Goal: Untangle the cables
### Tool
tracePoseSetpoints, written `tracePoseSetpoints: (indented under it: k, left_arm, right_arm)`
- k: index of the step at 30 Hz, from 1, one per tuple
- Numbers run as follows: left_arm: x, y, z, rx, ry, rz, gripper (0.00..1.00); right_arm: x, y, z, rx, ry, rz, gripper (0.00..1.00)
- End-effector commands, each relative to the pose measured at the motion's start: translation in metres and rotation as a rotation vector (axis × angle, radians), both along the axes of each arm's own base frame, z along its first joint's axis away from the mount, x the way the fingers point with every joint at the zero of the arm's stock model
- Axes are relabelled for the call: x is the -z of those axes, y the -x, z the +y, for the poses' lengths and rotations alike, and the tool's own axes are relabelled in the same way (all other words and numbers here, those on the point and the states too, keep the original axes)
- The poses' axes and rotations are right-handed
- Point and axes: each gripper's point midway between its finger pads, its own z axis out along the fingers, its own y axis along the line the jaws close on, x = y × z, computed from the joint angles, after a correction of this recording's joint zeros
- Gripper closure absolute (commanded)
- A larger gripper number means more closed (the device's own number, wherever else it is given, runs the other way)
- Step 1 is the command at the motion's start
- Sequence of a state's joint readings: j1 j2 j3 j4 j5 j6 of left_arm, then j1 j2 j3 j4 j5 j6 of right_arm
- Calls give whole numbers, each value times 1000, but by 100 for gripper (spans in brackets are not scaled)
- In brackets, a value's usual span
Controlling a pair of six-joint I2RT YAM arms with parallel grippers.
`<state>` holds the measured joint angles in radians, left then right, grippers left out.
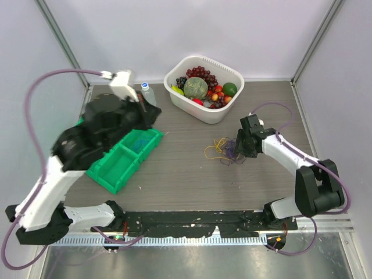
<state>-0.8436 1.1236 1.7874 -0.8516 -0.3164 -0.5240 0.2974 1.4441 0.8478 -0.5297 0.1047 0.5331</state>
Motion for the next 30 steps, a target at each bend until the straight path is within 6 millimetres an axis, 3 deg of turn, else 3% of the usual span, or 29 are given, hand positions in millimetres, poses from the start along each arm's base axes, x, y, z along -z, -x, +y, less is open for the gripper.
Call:
tracePoseSetpoints:
  k: [1,2,4,6,7,11,14,17,20,24,30]
  left_arm:
    - [76,-8,-31,3,28,215,100]
    - [90,-7,-34,0,49,256,100]
    - [116,-3,-45,9,103,341,100]
    - [138,2,-54,24,148,421,100]
    - [151,5,-58,28,155,462,100]
    - [189,15,-72,48,186,604,92]
    - [208,22,-75,43,185,686,84]
    - [215,31,-81,81,206,736,74]
    - [214,35,-81,98,216,738,63]
    - [207,37,-81,127,235,714,47]
    - [207,40,-84,158,247,707,43]
  right_arm:
    - [-61,-13,-18,-29,102,-121,43]
    - [-67,-10,-26,-25,141,-115,41]
    - [-81,-16,-21,-66,139,-138,41]
    - [-94,-26,0,-129,75,-190,41]
    - [-100,-30,19,-180,-12,-208,42]
    - [-88,-32,86,-336,-197,-152,48]
    - [-85,-30,116,-388,-217,-128,50]
    - [-68,-20,145,-460,-198,-92,49]
    - [-45,-9,152,-518,-175,-18,44]
    - [-12,-1,134,-626,3,41,41]
    - [5,-6,115,-713,166,28,41]
